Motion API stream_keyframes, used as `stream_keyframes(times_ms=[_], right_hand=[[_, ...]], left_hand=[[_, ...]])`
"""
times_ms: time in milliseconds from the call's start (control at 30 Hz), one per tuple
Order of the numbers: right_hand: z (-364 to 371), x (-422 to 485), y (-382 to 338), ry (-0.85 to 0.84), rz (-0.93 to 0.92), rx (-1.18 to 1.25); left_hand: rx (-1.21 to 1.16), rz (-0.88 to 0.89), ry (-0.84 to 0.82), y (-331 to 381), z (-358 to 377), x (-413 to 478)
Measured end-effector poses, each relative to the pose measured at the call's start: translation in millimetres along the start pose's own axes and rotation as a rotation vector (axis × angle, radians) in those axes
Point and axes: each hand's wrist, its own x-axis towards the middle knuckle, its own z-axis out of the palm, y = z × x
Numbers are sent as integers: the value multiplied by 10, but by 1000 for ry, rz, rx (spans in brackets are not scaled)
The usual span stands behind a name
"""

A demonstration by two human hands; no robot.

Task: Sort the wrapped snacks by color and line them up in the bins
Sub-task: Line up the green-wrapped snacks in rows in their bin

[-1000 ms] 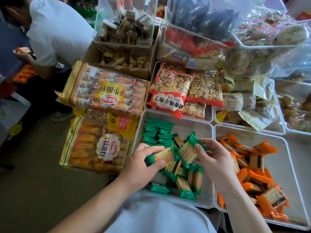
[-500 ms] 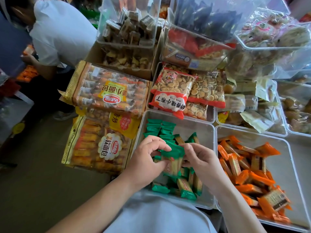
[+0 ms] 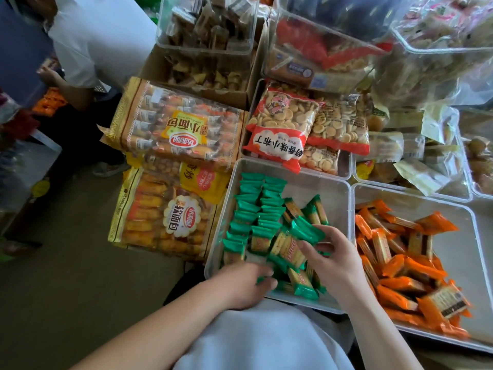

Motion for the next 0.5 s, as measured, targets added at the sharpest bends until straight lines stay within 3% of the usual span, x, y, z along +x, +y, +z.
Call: stream_keyframes(times_ms=[100, 233, 367, 500], right_hand=[[-23, -83, 120, -18, 23, 13], [12, -99, 154, -86, 4, 27], [276, 69, 122, -167, -37, -13], [604, 200, 148, -252, -56, -146]], left_hand=[[114, 15, -61, 49, -11, 44], [46, 92, 29, -33, -63, -83], [-277, 95, 193, -203, -124, -257], [-468, 98, 470, -294, -333, -392]])
